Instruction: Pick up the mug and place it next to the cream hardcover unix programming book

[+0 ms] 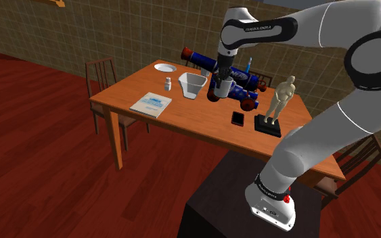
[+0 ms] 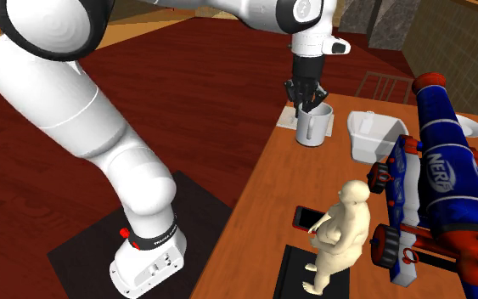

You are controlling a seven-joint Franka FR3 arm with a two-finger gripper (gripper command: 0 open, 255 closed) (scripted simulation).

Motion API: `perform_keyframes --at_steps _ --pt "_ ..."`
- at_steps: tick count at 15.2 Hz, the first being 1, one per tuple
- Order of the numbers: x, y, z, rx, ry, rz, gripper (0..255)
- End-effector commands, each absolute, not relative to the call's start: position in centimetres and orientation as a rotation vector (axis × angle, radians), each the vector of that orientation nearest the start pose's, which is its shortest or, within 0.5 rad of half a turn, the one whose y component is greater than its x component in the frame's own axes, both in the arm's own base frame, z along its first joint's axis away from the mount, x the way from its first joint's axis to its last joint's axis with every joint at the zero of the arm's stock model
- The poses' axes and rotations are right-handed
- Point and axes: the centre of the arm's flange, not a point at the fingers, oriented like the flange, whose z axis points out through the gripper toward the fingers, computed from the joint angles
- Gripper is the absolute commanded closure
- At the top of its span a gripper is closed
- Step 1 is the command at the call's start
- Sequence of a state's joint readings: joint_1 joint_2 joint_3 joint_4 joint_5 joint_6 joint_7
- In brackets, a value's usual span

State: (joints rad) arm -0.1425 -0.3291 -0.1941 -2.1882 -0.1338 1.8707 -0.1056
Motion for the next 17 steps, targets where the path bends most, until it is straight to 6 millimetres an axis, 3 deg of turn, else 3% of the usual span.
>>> perform_keyframes --at_steps 1,17 --pt "45.5 -16.3 52.2 -3.194 0.291 0.011 255" --pt "66.3 -13.3 52.3 -3.194 0.291 0.011 255"
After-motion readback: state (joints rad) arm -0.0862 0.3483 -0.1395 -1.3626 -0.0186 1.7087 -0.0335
